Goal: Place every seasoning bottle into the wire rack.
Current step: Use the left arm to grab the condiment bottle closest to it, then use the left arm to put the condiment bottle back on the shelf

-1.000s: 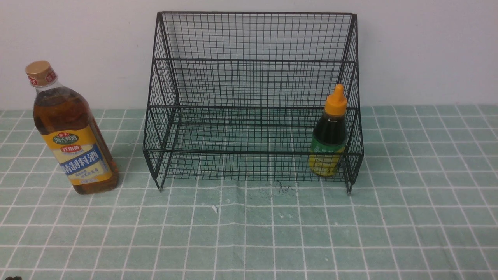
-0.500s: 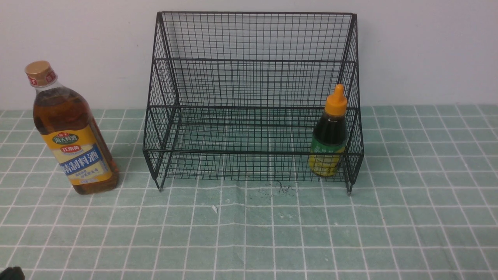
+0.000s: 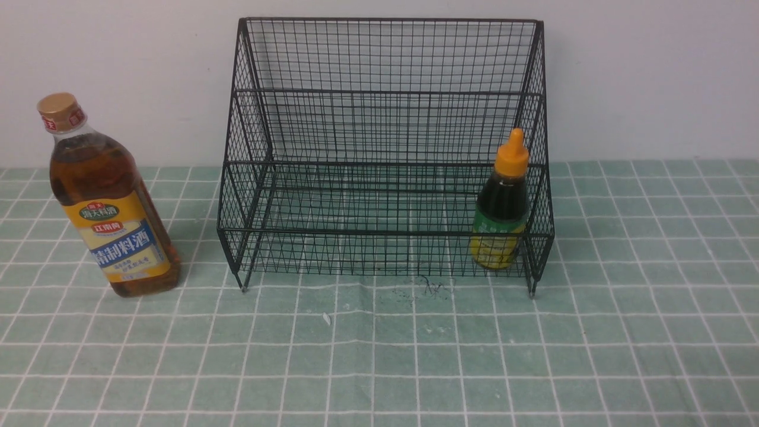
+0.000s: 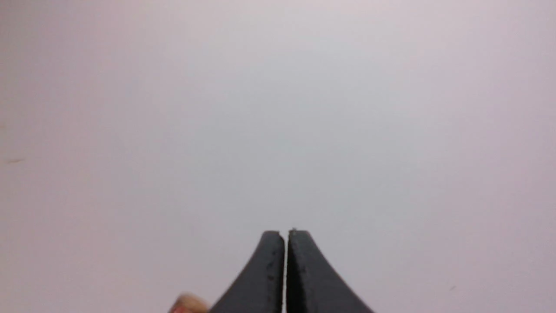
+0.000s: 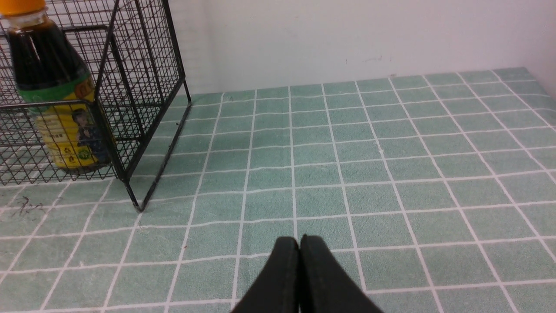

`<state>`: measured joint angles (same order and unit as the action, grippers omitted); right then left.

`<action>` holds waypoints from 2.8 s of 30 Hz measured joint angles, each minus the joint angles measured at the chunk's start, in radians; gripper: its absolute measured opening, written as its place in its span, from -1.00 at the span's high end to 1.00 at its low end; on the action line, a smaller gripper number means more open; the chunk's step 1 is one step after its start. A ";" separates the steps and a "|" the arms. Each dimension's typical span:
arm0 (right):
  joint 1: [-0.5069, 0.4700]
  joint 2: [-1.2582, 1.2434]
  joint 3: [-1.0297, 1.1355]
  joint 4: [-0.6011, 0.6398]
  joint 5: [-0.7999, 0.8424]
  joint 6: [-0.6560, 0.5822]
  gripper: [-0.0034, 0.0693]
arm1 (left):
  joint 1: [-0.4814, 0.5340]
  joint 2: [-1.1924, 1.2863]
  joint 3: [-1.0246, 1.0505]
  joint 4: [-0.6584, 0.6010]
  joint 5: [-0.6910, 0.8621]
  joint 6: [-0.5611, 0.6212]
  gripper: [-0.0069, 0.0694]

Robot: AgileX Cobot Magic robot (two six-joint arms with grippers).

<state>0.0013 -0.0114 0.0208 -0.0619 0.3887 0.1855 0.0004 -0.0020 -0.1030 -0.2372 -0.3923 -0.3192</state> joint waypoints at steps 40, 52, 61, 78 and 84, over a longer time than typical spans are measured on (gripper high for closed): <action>0.000 0.000 0.000 -0.001 0.000 -0.004 0.95 | 0.107 1.455 -0.719 0.400 0.019 0.098 -0.73; 0.000 0.000 0.000 -0.001 0.000 -0.004 0.95 | 0.107 1.527 -0.722 0.399 -0.027 0.099 0.03; 0.000 0.000 0.000 -0.001 0.000 -0.004 0.95 | 0.107 1.401 -0.793 0.410 0.208 0.035 0.03; 0.000 0.000 0.000 -0.001 0.000 -0.004 0.95 | -0.162 1.326 -1.286 0.448 0.422 -0.005 0.03; 0.000 0.000 0.000 -0.001 0.000 -0.004 0.95 | -0.235 1.428 -1.363 0.456 0.421 -0.006 0.03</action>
<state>0.0013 -0.0114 0.0208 -0.0627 0.3887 0.1811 -0.2348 1.4261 -1.4657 0.2190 0.0289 -0.3252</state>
